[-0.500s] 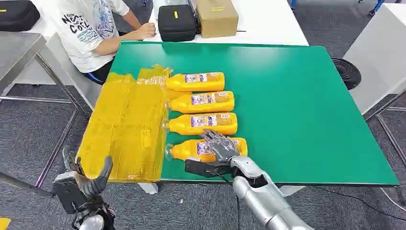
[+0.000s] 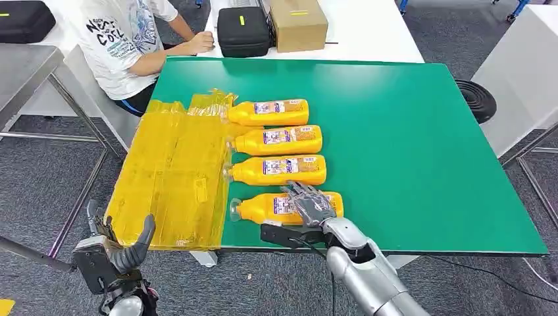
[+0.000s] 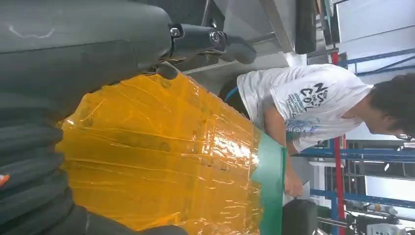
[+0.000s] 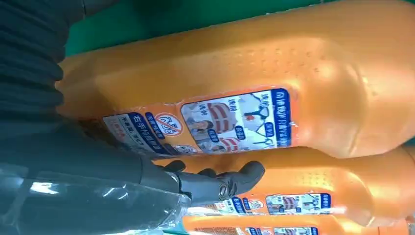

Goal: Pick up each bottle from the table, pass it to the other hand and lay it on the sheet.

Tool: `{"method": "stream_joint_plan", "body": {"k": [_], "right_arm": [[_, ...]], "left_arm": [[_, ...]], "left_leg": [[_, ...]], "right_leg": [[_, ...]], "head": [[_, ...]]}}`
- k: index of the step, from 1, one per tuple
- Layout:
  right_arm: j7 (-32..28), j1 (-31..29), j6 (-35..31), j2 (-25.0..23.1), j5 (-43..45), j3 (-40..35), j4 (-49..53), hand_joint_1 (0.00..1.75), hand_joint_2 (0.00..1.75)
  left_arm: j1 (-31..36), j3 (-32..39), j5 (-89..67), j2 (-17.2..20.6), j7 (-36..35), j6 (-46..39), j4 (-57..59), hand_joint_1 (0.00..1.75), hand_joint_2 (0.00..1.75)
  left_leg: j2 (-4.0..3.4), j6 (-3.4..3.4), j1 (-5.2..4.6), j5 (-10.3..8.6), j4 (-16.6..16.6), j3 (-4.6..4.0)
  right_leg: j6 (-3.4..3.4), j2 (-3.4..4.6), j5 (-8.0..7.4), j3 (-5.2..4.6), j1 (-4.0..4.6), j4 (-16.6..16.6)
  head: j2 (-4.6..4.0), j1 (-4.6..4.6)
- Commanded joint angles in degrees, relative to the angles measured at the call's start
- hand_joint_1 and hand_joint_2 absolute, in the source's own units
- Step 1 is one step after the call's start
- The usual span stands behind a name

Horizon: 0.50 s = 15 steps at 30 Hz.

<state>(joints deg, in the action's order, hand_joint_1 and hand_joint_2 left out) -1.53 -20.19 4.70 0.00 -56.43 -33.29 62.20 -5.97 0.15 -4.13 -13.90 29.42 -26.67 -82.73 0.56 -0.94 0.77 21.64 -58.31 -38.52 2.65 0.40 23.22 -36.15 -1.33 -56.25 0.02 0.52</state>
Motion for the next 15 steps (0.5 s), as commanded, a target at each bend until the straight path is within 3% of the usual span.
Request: {"method": "stream_joint_plan", "body": {"k": [1, 6, 8, 9, 10, 11, 13, 15], "right_arm": [[0.63, -4.05, 1.62, 2.09, 1.14, 0.56, -4.02, 0.0, 1.75], [0.58, -5.1, 2.43, 2.39, 2.57, 1.62, -5.44, 0.02, 1.75], [0.62, -5.9, 2.63, 2.71, 3.37, 2.51, -6.87, 0.17, 1.75], [0.62, -6.28, 2.74, 2.89, 3.69, 3.04, -7.74, 0.33, 1.75], [0.6, -6.33, 2.7, 2.97, 3.83, 3.34, -8.02, 0.93, 1.75], [0.45, -6.34, 2.83, 3.11, 4.22, 3.89, -8.49, 1.4, 1.75], [0.34, -6.33, 2.96, 3.34, 4.32, 4.22, -8.93, 1.64, 1.75], [0.18, -6.0, 3.27, 3.81, 4.43, 4.53, -9.17, 1.71, 1.75]], "left_arm": [[1.2, 1.02, 0.09, -0.28, -0.65, 0.14, 1.83, 0.0, 1.75], [1.34, 1.21, 0.41, -0.26, -0.82, 0.49, 2.2, 0.0, 1.75], [1.39, 1.28, 0.53, -0.28, -0.78, 0.58, 2.42, 0.0, 1.75], [1.42, 1.22, 0.57, -0.25, -0.75, 0.65, 2.53, 0.0, 1.75], [1.41, 1.21, 0.57, -0.27, -0.75, 0.61, 2.53, 0.0, 1.75], [1.44, 1.16, 0.58, -0.26, -0.74, 0.6, 2.59, 0.0, 1.75], [1.56, 1.09, 0.59, -0.21, -0.74, 0.54, 2.79, 0.0, 1.75], [1.7, 0.92, 0.65, -0.1, -0.77, 0.56, 2.98, 0.0, 1.75]], "left_leg": [[-0.02, -0.01, -0.01, 0.14, 0.01, 0.33], [-0.02, -0.01, -0.01, 0.12, 0.02, 0.27], [-0.02, -0.01, -0.01, 0.13, 0.01, 0.32], [-0.01, -0.01, -0.02, 0.06, 0.02, 0.17], [-0.01, -0.01, -0.01, 0.13, 0.02, 0.35], [0.03, -0.01, -0.01, 0.04, 0.03, 0.16], [0.03, -0.01, -0.02, 0.05, 0.03, 0.2], [0.02, -0.01, 0.0, 0.07, 0.03, 0.24]], "right_leg": [[-0.12, -0.06, 0.14, 0.34, 0.02, 0.02], [-0.1, -0.05, 0.12, 0.29, 0.02, 0.04], [-0.11, -0.05, 0.13, 0.34, 0.02, 0.03], [-0.07, -0.04, 0.06, 0.18, 0.0, 0.02], [-0.12, -0.06, 0.14, 0.37, 0.03, 0.03], [-0.07, -0.08, 0.05, 0.19, 0.02, 0.04], [-0.08, -0.08, 0.07, 0.21, 0.01, 0.04], [-0.09, -0.08, 0.08, 0.27, 0.03, 0.05]], "head": [[0.0, -0.02], [0.0, -0.02], [0.0, -0.02], [0.0, -0.02], [0.0, -0.02], [0.0, -0.02], [0.0, 0.0], [0.0, -0.02]]}}
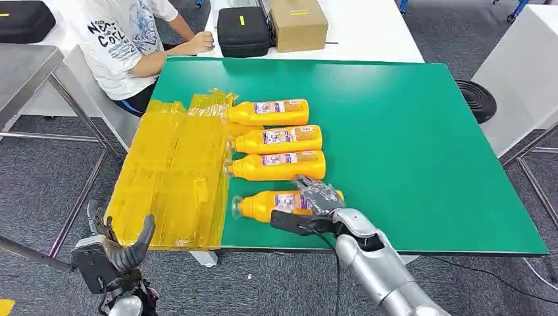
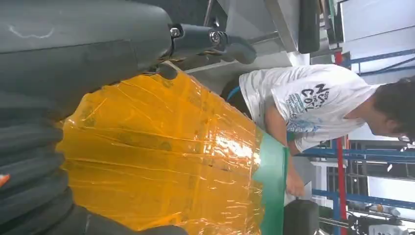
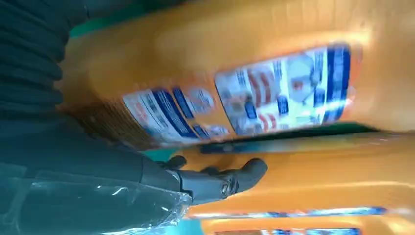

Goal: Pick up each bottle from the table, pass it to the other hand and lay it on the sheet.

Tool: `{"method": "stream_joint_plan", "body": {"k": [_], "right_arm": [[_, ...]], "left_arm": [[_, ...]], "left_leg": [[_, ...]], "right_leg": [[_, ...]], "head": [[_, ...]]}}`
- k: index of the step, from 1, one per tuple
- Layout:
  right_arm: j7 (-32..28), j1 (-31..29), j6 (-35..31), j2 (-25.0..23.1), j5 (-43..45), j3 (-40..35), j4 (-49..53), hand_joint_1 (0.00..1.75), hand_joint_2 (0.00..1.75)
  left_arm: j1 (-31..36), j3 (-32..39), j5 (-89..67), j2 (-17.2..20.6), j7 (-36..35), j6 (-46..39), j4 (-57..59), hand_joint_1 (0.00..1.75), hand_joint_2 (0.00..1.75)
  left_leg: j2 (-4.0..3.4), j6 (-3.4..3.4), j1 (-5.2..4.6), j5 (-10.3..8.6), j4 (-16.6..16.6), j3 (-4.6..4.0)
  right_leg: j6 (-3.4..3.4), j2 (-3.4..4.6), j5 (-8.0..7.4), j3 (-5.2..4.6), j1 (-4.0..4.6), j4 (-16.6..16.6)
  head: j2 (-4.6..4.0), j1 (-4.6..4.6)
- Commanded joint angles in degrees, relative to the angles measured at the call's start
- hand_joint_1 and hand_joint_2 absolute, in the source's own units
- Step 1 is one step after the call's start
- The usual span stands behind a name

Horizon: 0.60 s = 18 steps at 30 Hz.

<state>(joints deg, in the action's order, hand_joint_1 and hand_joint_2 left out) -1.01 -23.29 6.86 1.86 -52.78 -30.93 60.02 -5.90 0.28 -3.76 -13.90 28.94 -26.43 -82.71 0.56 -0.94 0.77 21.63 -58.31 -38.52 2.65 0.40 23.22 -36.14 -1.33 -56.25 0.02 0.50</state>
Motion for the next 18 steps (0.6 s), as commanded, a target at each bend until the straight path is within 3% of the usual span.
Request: {"method": "stream_joint_plan", "body": {"k": [1, 13, 18], "right_arm": [[-0.41, -2.77, 1.21, 2.08, 0.72, 2.15, -6.95, 1.75, 1.75], [-1.33, -0.8, 2.54, 3.59, 0.92, 1.88, -6.27, 1.75, 1.75], [-3.3, -2.22, 2.66, 2.98, 1.66, 1.48, -8.87, 1.75, 1.75]], "left_arm": [[1.67, 0.77, 0.28, -0.09, -0.29, 0.31, 3.05, 0.0, 1.75], [1.49, 0.48, 0.61, 0.16, -0.24, 0.66, 3.77, 0.0, 1.75], [1.79, 0.93, 1.3, 0.23, 0.06, 0.34, 4.27, 0.0, 1.75]], "left_leg": [[0.0, -0.01, 0.01, 0.26, 0.01, 0.63], [0.09, -0.01, 0.0, 0.08, 0.05, 0.31], [0.12, 0.0, 0.02, 0.16, 0.09, 0.61]], "right_leg": [[-0.2, -0.11, 0.26, 0.67, 0.07, 0.06], [-0.09, -0.15, 0.11, 0.34, 0.03, 0.08], [-0.17, -0.22, 0.21, 0.68, 0.06, 0.14]], "head": [[0.0, 0.0], [0.0, 0.0], [0.0, 0.0]]}}
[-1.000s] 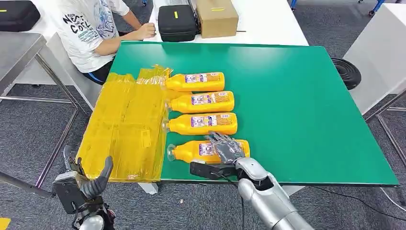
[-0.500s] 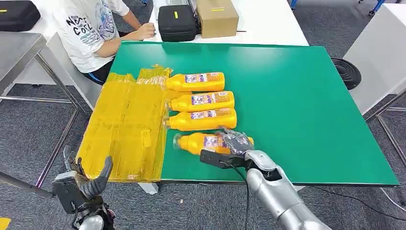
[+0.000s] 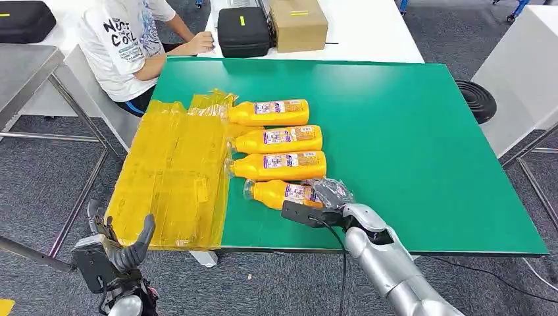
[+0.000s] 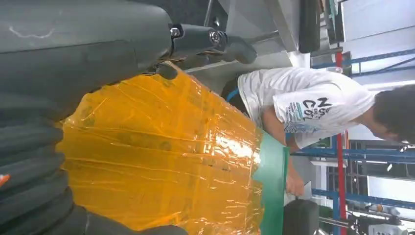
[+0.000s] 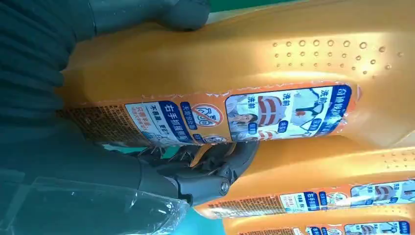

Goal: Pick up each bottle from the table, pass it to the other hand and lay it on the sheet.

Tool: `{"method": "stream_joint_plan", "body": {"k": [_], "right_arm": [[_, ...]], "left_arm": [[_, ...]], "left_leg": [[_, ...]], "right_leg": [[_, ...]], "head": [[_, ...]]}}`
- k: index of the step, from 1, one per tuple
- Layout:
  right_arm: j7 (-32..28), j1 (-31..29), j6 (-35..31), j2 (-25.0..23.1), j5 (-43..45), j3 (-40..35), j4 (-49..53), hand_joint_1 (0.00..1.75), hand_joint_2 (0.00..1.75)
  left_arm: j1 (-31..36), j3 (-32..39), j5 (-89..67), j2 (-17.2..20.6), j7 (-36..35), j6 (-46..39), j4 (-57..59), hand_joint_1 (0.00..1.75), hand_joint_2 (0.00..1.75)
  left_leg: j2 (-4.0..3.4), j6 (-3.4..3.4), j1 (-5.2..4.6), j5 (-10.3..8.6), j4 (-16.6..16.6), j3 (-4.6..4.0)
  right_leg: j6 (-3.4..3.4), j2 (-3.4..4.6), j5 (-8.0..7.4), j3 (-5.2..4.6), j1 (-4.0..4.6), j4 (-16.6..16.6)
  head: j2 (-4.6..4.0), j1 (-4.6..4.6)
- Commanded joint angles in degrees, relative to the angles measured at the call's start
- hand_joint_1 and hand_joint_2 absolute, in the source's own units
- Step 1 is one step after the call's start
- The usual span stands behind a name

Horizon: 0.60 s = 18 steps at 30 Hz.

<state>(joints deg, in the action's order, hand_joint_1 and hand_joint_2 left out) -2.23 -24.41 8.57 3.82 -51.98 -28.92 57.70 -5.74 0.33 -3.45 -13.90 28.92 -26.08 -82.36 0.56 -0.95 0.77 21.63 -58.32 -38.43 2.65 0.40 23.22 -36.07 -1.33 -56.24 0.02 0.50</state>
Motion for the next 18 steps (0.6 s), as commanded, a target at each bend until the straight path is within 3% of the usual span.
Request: {"method": "stream_joint_plan", "body": {"k": [1, 7, 12, 18], "right_arm": [[-2.06, -1.21, 0.95, 0.93, 0.84, -0.53, -6.52, 1.75, 1.75], [-6.6, -1.38, -0.93, -0.75, 4.5, 1.18, -4.89, 1.75, 1.75], [-20.01, 0.15, -3.17, -3.05, 11.79, 2.66, 2.57, 1.75, 1.75], [-21.08, 0.39, -3.69, -3.67, 11.97, 2.65, 3.59, 1.75, 1.75]], "left_arm": [[1.63, 0.89, 1.0, 0.23, 0.08, -0.01, 3.92, 0.0, 1.75], [1.52, 0.83, 1.15, 0.28, 0.24, 0.06, 3.59, 0.0, 1.75], [2.17, 0.78, 1.79, 0.53, 1.51, 0.78, 4.57, 0.0, 1.75], [2.35, 0.83, 1.97, 0.51, 1.69, 0.96, 4.8, 0.0, 1.75]], "left_leg": [[0.05, 0.0, 0.01, 0.09, 0.08, 0.35], [0.0, 0.01, 0.01, 0.08, 0.05, 0.35], [-0.06, 0.01, -0.01, 0.1, 0.03, 0.37], [-0.03, 0.03, 0.02, 0.13, 0.03, 0.37]], "right_leg": [[-0.11, -0.11, 0.1, 0.4, 0.04, 0.09], [-0.11, -0.05, 0.07, 0.37, 0.04, 0.06], [-0.12, -0.01, 0.09, 0.37, 0.03, 0.02], [-0.14, -0.06, 0.11, 0.36, 0.07, 0.01]], "head": [[0.0, 0.0], [0.0, 0.02], [0.0, -0.02], [0.0, 0.02]]}}
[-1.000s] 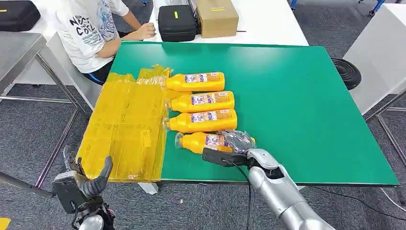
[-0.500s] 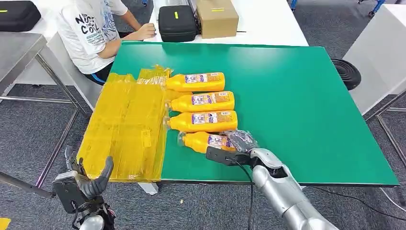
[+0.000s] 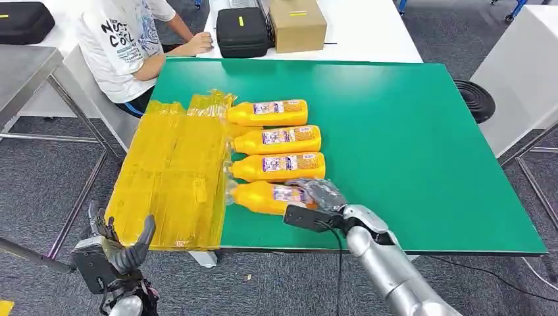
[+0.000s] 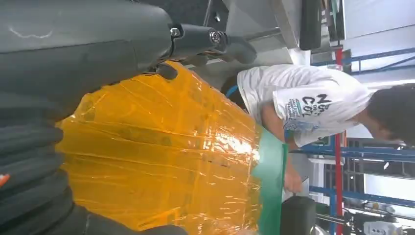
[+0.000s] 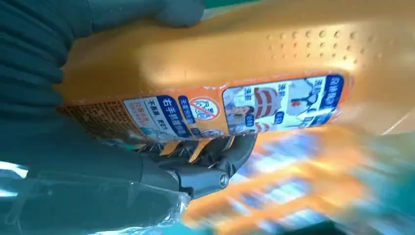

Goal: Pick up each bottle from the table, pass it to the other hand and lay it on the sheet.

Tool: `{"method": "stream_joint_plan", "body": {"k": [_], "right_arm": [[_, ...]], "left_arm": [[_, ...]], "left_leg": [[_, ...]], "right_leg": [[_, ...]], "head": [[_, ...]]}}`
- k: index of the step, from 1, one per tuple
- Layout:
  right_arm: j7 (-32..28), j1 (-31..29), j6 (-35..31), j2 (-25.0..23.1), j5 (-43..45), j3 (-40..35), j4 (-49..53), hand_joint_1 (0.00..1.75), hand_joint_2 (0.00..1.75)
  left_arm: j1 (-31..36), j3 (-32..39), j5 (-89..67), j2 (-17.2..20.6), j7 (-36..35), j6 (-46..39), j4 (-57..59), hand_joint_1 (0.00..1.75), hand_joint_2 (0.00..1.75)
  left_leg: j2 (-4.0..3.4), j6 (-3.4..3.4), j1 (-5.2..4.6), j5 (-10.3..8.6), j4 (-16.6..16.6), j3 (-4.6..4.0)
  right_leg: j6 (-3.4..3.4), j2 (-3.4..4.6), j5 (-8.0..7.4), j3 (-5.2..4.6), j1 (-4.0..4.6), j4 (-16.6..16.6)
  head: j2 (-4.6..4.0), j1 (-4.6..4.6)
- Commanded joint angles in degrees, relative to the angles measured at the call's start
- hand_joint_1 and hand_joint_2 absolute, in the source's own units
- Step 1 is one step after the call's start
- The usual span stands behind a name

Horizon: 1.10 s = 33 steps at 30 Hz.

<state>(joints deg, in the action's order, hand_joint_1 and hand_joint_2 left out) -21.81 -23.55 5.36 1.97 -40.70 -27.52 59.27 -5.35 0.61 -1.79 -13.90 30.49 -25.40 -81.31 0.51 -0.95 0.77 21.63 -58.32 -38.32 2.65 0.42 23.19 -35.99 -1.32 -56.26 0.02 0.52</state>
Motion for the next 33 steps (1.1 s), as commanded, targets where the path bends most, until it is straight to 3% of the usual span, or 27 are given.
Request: {"method": "stream_joint_plan", "body": {"k": [1, 3, 11, 21, 28, 31, 33], "right_arm": [[-1.5, -0.48, -0.48, -1.81, 0.7, 1.25, 2.02, 1.75, 1.75], [-6.84, 1.09, -1.1, -2.36, 3.15, 1.97, 4.68, 1.75, 1.75], [-8.74, 4.84, -3.49, -5.37, 8.19, 5.68, 11.41, 1.75, 1.75], [-16.72, 4.09, -10.88, -12.64, 15.47, 9.97, -2.23, 1.75, 1.75], [-16.99, 3.66, -11.1, -12.59, 15.65, 10.06, -2.99, 1.75, 1.75], [-17.03, 3.38, -12.22, -14.17, 16.48, 11.21, -5.8, 1.75, 1.75], [-17.8, 2.82, -11.92, -15.21, 16.88, 10.89, -8.55, 1.75, 1.75]], "left_arm": [[1.95, 0.55, 0.31, 0.51, 0.12, 0.28, 3.75, 0.0, 1.75], [2.37, 0.31, 0.56, 0.89, 0.44, 0.57, 4.16, 0.0, 1.75], [1.01, -0.22, 6.54, 1.86, -0.42, 3.93, 1.43, 0.0, 1.75], [6.45, -7.46, 24.53, 7.72, -6.7, 35.79, 5.38, 0.0, 1.75], [6.42, -7.52, 24.45, 7.64, -6.6, 35.97, 5.79, 0.0, 1.75], [8.19, -10.39, 25.06, 8.66, -8.27, 42.98, 8.13, 0.0, 1.75], [10.34, -11.66, 23.27, 8.21, -8.31, 43.15, 10.42, 0.0, 1.75]], "left_leg": [[0.04, 0.02, 0.02, 0.17, 0.03, 0.39], [0.02, -0.01, 0.01, 0.18, 0.02, 0.37], [0.02, 0.02, -0.02, 0.11, 0.02, 0.14], [0.01, 0.04, 0.02, 0.1, 0.07, 0.24], [-0.09, 0.03, 0.0, 0.2, 0.08, 0.44], [0.06, 0.02, 0.0, 0.08, 0.07, 0.19], [0.05, 0.02, 0.0, 0.06, 0.07, 0.15]], "right_leg": [[-0.18, -0.14, 0.22, 0.42, 0.06, 0.03], [-0.16, -0.09, 0.21, 0.41, 0.05, 0.04], [-0.14, -0.06, 0.15, 0.19, 0.01, 0.01], [-0.17, -0.05, 0.13, 0.27, 0.05, 0.06], [-0.19, 0.01, 0.2, 0.44, 0.04, 0.08], [-0.13, -0.1, 0.13, 0.23, 0.02, 0.05], [-0.11, -0.08, 0.11, 0.19, 0.01, 0.06]], "head": [[0.0, 0.0], [0.0, -0.02], [0.0, -0.02], [0.0, -0.02], [0.0, -0.02], [0.0, -0.02], [0.0, -0.02]]}}
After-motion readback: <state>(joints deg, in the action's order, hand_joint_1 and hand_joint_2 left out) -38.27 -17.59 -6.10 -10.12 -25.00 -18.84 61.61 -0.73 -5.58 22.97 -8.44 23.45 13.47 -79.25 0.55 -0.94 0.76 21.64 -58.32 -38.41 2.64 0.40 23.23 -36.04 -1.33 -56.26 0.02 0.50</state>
